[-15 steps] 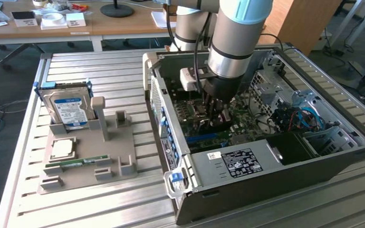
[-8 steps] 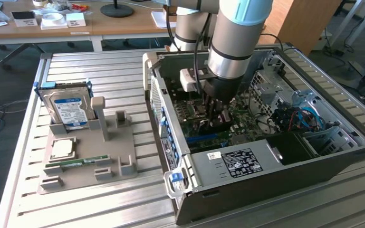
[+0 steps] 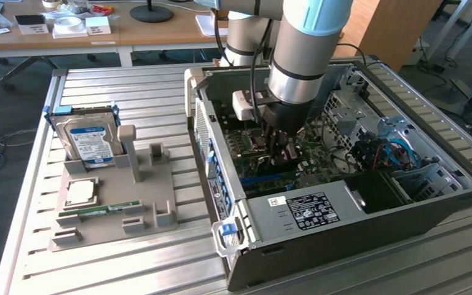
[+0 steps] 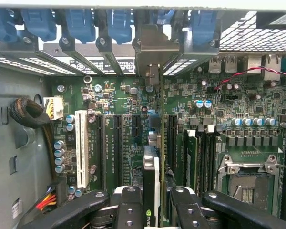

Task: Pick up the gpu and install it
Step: 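Insert the gpu into the slot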

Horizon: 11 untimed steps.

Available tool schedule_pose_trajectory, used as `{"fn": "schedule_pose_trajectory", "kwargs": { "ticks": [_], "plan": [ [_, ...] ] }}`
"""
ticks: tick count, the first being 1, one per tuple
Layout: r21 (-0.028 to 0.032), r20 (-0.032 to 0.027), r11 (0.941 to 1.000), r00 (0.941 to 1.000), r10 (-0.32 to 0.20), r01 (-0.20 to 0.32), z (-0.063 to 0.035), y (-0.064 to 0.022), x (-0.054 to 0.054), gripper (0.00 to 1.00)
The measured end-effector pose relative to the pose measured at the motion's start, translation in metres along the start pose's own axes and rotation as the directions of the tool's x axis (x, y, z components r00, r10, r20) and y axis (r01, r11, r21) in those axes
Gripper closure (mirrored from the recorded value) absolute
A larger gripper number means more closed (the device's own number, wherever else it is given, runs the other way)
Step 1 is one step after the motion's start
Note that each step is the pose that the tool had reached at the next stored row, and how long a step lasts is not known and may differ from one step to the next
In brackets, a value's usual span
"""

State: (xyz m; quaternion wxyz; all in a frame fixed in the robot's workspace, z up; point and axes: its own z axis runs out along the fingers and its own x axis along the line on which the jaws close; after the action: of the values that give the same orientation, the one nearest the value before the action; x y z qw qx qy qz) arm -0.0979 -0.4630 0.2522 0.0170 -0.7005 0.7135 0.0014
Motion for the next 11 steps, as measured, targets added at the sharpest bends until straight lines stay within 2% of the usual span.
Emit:
{"fn": "schedule_pose_trajectory", "kwargs": {
  "ticks": [3,11],
  "plan": [
    [0.0,-0.0002,1.0,1.0,0.0,0.0,0.0029,0.0001,0.0001,0.73],
    [0.0002,-0.0002,1.0,1.0,0.0,0.0,0.0033,0.0008,0.0001,0.73]
  ]
}}
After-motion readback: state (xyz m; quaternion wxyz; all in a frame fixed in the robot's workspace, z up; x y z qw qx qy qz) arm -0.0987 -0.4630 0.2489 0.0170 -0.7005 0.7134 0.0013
